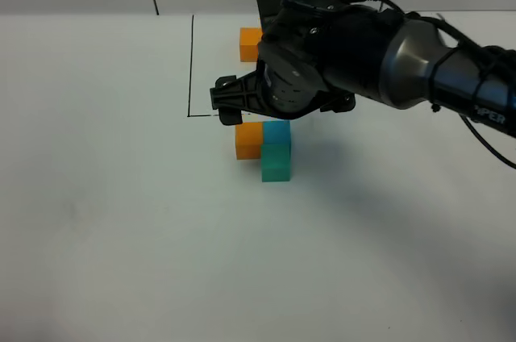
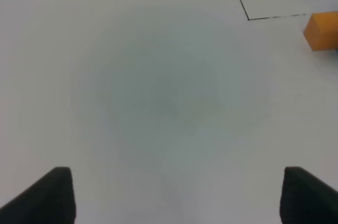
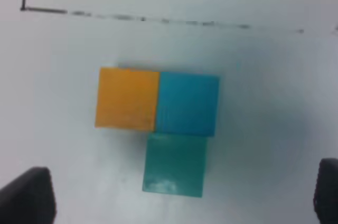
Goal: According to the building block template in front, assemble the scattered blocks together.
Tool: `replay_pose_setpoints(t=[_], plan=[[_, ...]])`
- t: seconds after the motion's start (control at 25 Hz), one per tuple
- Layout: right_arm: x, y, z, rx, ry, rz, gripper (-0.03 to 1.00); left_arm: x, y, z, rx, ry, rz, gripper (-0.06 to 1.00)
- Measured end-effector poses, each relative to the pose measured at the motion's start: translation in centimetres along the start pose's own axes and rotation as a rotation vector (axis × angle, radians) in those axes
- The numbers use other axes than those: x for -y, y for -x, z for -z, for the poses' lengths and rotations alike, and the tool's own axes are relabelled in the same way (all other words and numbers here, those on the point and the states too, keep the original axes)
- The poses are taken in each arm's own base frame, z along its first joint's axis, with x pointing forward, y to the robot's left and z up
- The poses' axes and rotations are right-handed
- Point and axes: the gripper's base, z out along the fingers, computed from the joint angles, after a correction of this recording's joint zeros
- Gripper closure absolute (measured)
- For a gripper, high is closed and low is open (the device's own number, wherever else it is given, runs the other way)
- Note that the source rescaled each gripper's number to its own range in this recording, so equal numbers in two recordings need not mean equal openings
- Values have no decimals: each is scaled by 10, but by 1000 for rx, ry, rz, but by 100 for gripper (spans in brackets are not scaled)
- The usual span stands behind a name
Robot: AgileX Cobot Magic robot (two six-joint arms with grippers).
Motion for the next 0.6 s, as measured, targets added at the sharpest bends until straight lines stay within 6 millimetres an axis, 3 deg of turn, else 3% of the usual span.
replay_pose_setpoints(t=[0.12, 0.36, 0.6], plan=[[9, 4, 5, 2, -18, 8, -2, 0, 0, 0, 0, 0, 0, 18], [37, 12, -4, -33, -76, 33, 0, 0, 0, 0, 0, 0, 0, 18], [119, 19, -24, -142, -169, 17, 4, 0, 0, 0, 0, 0, 0, 18]])
